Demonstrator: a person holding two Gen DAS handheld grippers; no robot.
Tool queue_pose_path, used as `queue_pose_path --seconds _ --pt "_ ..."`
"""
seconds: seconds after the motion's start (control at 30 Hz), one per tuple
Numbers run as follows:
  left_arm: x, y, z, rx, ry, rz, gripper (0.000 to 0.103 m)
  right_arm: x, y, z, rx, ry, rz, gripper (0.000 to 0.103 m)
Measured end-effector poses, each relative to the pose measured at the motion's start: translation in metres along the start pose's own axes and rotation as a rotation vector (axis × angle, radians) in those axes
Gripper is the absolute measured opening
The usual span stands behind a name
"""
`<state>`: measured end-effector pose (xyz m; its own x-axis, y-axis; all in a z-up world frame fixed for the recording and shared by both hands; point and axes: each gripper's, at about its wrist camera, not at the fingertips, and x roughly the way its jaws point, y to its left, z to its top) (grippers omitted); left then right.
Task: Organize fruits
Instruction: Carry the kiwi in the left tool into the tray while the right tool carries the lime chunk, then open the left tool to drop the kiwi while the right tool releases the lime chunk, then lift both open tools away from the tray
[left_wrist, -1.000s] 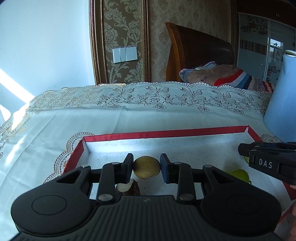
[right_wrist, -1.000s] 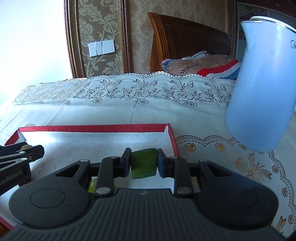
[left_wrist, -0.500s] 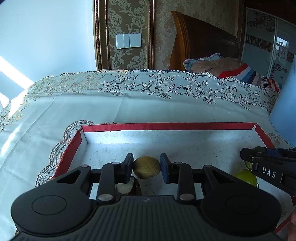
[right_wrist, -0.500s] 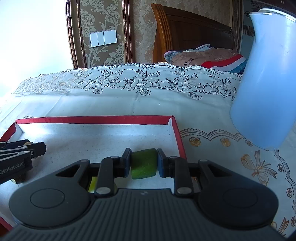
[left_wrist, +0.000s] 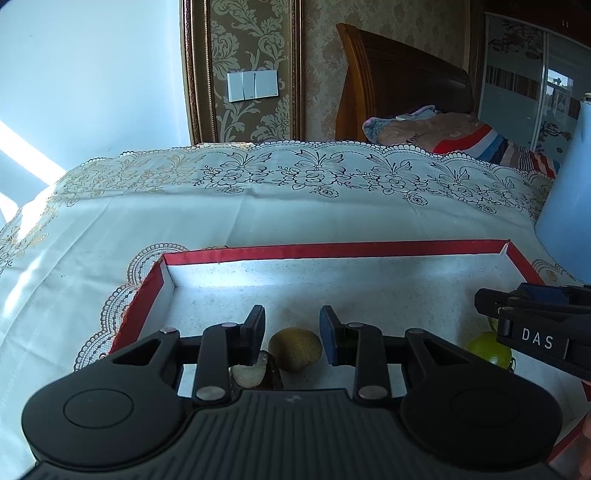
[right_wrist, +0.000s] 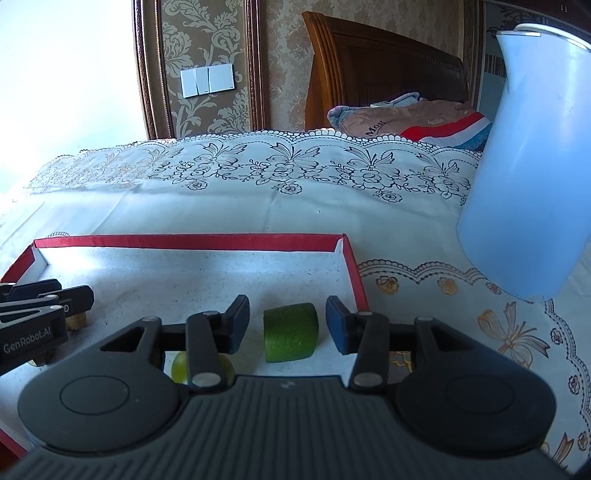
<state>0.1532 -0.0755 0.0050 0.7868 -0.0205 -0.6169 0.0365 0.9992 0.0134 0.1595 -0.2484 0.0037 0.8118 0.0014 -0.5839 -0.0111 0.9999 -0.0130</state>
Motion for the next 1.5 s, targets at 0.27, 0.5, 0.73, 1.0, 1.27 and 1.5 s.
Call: queue_pose_path --seconds 0.27,0.5,0.73,1.0,1.27,1.5 --pt "-0.001 0.004 0.001 -0.021 0.001 -0.006 0.032 -0.002 -0.001 0.0 0.007 0.002 0.002 0.053" --pt "-0.004 0.004 -0.001 -0.012 -0.008 -0.012 0.032 -0.002 -0.001 -0.002 0.012 0.007 0.016 0.059" --pt "-0.012 0.006 -0.004 -0.012 -0.021 -0.027 0.032 -0.013 -0.003 -0.004 0.025 -0.017 0.025 0.075" --pt "-0.019 0.007 -0.006 -0.018 -0.035 -0.046 0.058 -0.016 -0.004 -0.007 0.036 -0.013 0.04 0.078" --pt "-0.02 0.007 -0.006 -0.011 -0.037 -0.051 0.058 -0.018 -0.006 -0.009 0.047 -0.006 0.063 0.085" --pt "-0.028 0.005 -0.007 -0.005 -0.03 -0.032 0.058 -0.02 -0.007 -0.008 0.049 -0.007 0.077 0.086"
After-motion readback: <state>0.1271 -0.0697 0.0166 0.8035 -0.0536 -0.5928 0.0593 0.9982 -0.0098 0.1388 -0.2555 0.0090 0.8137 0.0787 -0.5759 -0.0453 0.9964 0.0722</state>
